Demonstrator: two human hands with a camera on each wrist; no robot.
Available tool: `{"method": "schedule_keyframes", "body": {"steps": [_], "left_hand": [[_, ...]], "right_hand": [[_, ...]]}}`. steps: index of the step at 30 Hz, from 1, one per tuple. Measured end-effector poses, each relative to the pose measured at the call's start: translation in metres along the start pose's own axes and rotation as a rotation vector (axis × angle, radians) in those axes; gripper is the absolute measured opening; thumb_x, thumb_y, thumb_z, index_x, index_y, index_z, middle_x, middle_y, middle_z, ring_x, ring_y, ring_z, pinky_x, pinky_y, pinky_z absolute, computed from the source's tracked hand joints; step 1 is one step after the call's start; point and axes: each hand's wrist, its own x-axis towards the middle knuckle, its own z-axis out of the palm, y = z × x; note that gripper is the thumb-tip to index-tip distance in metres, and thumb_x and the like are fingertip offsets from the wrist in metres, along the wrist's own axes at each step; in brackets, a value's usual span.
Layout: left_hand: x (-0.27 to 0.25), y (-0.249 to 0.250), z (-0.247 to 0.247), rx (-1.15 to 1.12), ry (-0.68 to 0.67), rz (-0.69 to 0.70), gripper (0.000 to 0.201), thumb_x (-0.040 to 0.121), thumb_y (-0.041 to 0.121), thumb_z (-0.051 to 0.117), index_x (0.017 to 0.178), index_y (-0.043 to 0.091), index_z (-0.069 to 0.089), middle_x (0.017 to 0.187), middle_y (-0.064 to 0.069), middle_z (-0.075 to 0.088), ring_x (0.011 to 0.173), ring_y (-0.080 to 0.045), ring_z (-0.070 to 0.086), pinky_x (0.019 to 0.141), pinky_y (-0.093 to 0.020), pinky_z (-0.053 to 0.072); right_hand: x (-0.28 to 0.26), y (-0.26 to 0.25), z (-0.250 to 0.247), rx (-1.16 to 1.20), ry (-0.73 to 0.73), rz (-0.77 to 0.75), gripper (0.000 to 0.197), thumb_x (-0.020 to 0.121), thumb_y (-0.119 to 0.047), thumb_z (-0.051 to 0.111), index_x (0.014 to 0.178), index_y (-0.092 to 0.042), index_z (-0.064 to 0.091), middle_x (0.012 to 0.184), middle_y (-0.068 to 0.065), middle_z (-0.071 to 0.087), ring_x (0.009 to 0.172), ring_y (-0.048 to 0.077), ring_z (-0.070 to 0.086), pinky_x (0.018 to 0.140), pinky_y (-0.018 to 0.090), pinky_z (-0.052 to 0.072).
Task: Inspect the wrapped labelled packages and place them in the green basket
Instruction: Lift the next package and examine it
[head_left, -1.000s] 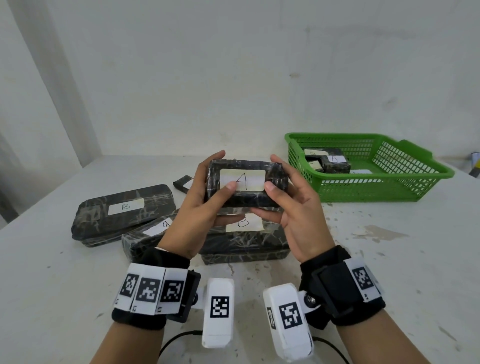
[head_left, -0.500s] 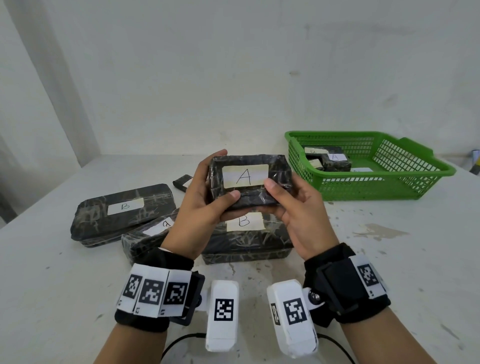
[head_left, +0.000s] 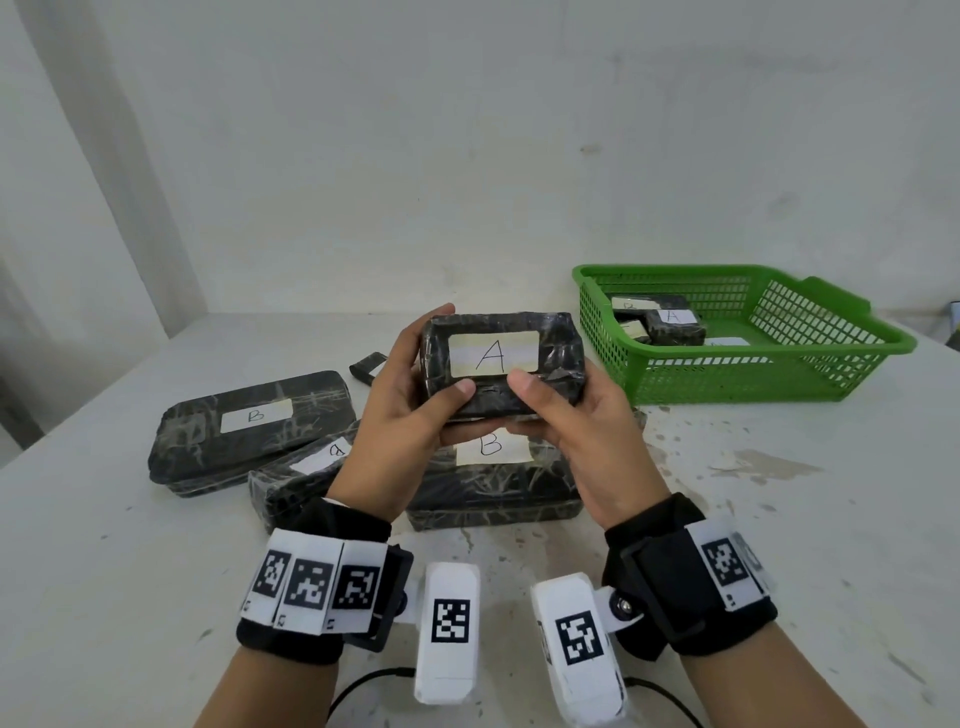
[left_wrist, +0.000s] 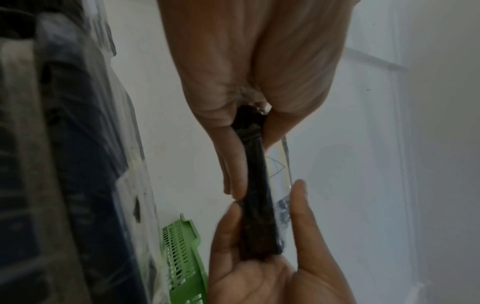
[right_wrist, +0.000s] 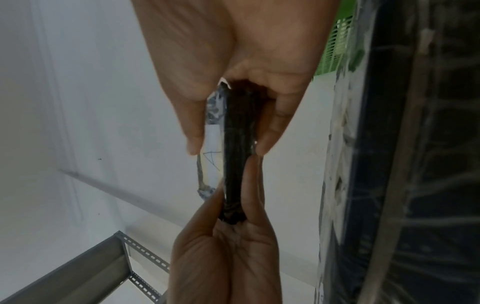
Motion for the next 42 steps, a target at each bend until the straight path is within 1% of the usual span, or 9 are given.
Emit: {"method": "schedule_keyframes", "body": {"steps": [6, 12, 19, 23, 28, 31, 35, 38, 42], "left_hand": [[-0.001, -0.001, 0.003, -0.039, -0.050, -0.029, 0.065, 0.093, 0.003, 0.059, 0.147, 0.030, 0.036, 0.135, -0.010, 0.061, 0.116, -0.031, 0.066, 0.083, -0.038, 0.060], [0.000, 0.003, 0.001, -0.099, -0.047, 0.050, 0.062, 0.095, -0.008, 0.050, 0.146, 0.023, 0.038, 0.139, -0.012, 0.056, 0.113, -0.034, 0.067, 0.079, -0.038, 0.061], [-0.001, 0.005, 0.004, -0.144, -0.047, 0.030, 0.056, 0.100, -0.003, 0.041, 0.148, 0.025, 0.037, 0.140, -0.010, 0.056, 0.112, -0.034, 0.067, 0.075, -0.032, 0.060], [0.000, 0.006, 0.000, -0.135, -0.037, 0.037, 0.058, 0.100, -0.006, 0.038, 0.148, 0.026, 0.039, 0.144, -0.009, 0.053, 0.114, -0.035, 0.066, 0.076, -0.034, 0.061], [-0.001, 0.007, -0.001, -0.083, -0.079, 0.046, 0.066, 0.095, -0.002, 0.049, 0.150, 0.032, 0.035, 0.137, -0.015, 0.058, 0.119, -0.031, 0.063, 0.086, -0.039, 0.058], [0.001, 0.006, -0.005, -0.082, -0.011, 0.007, 0.075, 0.090, 0.017, 0.059, 0.152, 0.038, 0.025, 0.128, -0.014, 0.063, 0.118, -0.028, 0.064, 0.087, -0.042, 0.058], [0.002, 0.006, -0.002, -0.110, 0.013, -0.086, 0.063, 0.090, 0.045, 0.054, 0.146, 0.018, 0.041, 0.134, -0.007, 0.061, 0.123, -0.025, 0.061, 0.090, -0.050, 0.057], [0.002, 0.004, 0.001, -0.076, 0.090, -0.014, 0.041, 0.095, 0.036, 0.058, 0.125, 0.008, 0.056, 0.120, -0.008, 0.066, 0.115, -0.027, 0.064, 0.085, -0.040, 0.059], [0.003, 0.003, -0.002, -0.044, 0.162, 0.045, 0.033, 0.088, 0.022, 0.066, 0.117, 0.007, 0.059, 0.114, -0.019, 0.062, 0.104, -0.024, 0.069, 0.082, -0.036, 0.059]], "right_hand": [[0.002, -0.001, -0.004, 0.062, 0.048, 0.003, 0.021, 0.084, 0.000, 0.069, 0.101, -0.011, 0.064, 0.091, 0.001, 0.074, 0.085, 0.015, 0.073, 0.064, 0.021, 0.056], [0.003, -0.005, -0.002, 0.173, -0.031, 0.020, 0.028, 0.082, -0.021, 0.063, 0.108, -0.011, 0.062, 0.104, 0.009, 0.069, 0.097, 0.018, 0.068, 0.073, 0.027, 0.059], [0.005, -0.006, -0.006, 0.148, 0.014, -0.010, 0.019, 0.092, -0.019, 0.057, 0.107, -0.012, 0.066, 0.098, 0.004, 0.074, 0.092, 0.017, 0.071, 0.070, 0.026, 0.059], [0.004, -0.011, -0.003, 0.098, -0.046, 0.014, 0.047, 0.084, -0.040, 0.056, 0.119, -0.009, 0.062, 0.113, 0.010, 0.072, 0.106, 0.022, 0.069, 0.081, 0.032, 0.059], [0.004, -0.005, -0.004, 0.061, 0.050, -0.027, 0.034, 0.091, -0.029, 0.053, 0.118, -0.011, 0.062, 0.112, 0.007, 0.073, 0.105, 0.021, 0.070, 0.077, 0.029, 0.058], [0.003, -0.005, -0.006, 0.051, 0.042, -0.049, 0.036, 0.091, -0.023, 0.053, 0.126, -0.014, 0.058, 0.119, 0.001, 0.070, 0.114, 0.019, 0.066, 0.087, 0.032, 0.057], [0.003, -0.009, -0.006, 0.101, -0.010, -0.019, 0.047, 0.088, -0.020, 0.054, 0.135, -0.020, 0.052, 0.122, -0.006, 0.068, 0.121, 0.016, 0.062, 0.103, 0.042, 0.050], [0.003, -0.011, -0.006, 0.145, -0.051, 0.035, 0.036, 0.099, -0.010, 0.046, 0.123, -0.034, 0.055, 0.116, -0.015, 0.070, 0.116, 0.013, 0.064, 0.101, 0.044, 0.051], [0.002, -0.013, -0.004, 0.260, -0.102, 0.105, 0.040, 0.095, -0.020, 0.051, 0.135, -0.026, 0.052, 0.132, 0.009, 0.061, 0.122, 0.026, 0.059, 0.097, 0.043, 0.054]]}}
